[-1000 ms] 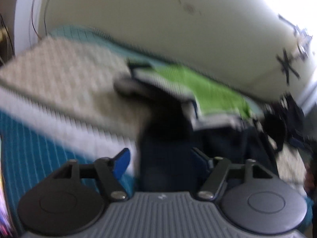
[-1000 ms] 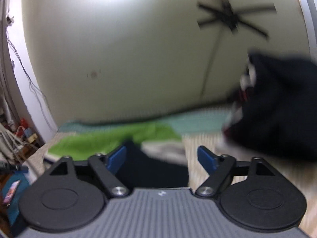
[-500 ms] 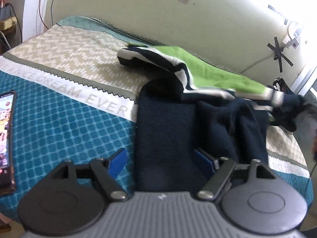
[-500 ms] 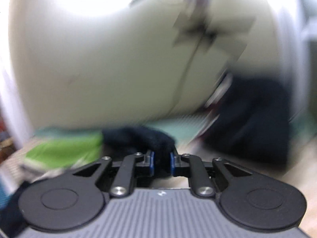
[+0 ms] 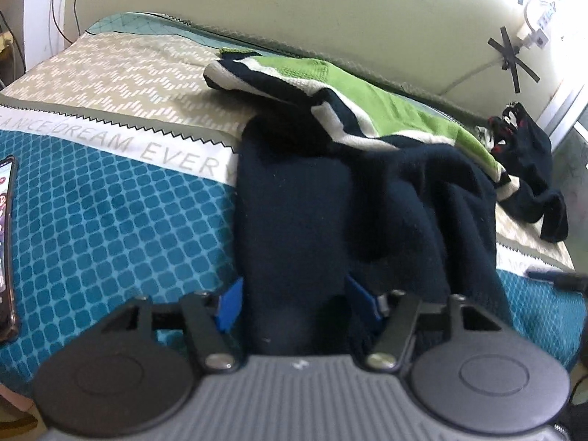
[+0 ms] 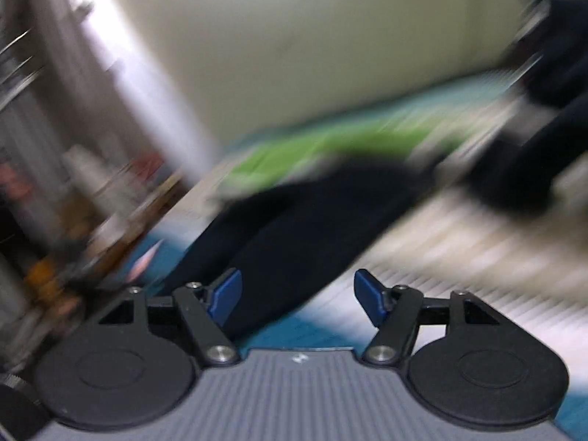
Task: Fold small clothes
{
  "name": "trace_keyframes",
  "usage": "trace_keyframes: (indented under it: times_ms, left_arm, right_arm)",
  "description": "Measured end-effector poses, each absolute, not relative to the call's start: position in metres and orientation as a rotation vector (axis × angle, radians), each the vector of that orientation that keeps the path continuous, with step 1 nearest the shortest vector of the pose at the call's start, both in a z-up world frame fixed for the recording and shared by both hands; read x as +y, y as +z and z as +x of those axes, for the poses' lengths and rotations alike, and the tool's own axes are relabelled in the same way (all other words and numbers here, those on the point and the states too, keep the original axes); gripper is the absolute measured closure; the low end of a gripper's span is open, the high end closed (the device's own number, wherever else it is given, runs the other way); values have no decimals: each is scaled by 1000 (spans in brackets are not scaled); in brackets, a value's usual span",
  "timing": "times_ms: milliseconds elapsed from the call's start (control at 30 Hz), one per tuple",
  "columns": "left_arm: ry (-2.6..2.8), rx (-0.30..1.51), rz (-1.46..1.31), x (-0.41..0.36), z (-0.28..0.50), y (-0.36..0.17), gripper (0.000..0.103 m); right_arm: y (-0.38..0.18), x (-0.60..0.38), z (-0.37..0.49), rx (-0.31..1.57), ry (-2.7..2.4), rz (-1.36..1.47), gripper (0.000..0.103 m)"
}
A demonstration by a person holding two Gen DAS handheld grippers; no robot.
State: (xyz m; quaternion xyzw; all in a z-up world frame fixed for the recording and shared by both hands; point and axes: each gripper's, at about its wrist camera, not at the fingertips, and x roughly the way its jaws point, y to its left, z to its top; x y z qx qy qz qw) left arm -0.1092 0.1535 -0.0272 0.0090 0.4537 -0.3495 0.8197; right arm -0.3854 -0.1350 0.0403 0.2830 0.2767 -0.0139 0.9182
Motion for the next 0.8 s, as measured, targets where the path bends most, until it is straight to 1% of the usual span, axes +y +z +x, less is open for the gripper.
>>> trace_keyframes:
  times_ms: [33,67,100,133,167,200,267,300,333,433,533,633,667,733,767,800]
  left_arm:
    - [-747,966,21,153,-111,-27,49]
    - [-747,961,25,153,-112,-27,56]
    - [-746,951,28,153,-115,-26,67]
    - [-744,944,27,153,-116,-27,73]
    - [-733,943,24,153,-116,-27,89]
    - [-712,950,13,154,-114,-28,94]
    - [-711,960,-41,159,-111,-25,94]
    - [-715,953,-58,162,-111,-22,94]
    - [-722,936,-69,165,-111,-16,94]
    - [-765,897,-109,175,-115,8,94]
    - [-838,876,-127,184,-126,30,95]
    - [-886,876,-69,189,-141,37,92]
    - [-884,883,-51,190,-143,37,90]
    - [-852,871,-13,191,-141,34,76]
    - [-821,865,-11,192,-137,33,65]
    - [-781,863,-15,193,-130,34,62]
  right_arm:
    - [31,-124,-373,611,26,608,43]
    - [24,-117,-360,653,63,630,44]
    - [15,-108,-346,699,88,650,44]
    - [8,-102,-336,720,95,667,45]
    - [6,-98,-329,692,101,684,45]
    - [5,-99,-319,691,104,709,47]
    - [2,-98,-306,676,92,761,78]
    - [3,-99,-302,676,60,746,86]
    - [8,-97,-304,666,53,725,91]
    - [48,-105,-333,566,27,583,96]
    - [99,-110,-378,483,32,495,97]
    - [122,-100,-415,542,73,409,96]
    - [121,-98,-425,580,117,403,96]
    - [111,-91,-432,680,147,383,92]
    - [104,-90,-431,724,116,352,88]
    - [98,-93,-430,751,53,317,68]
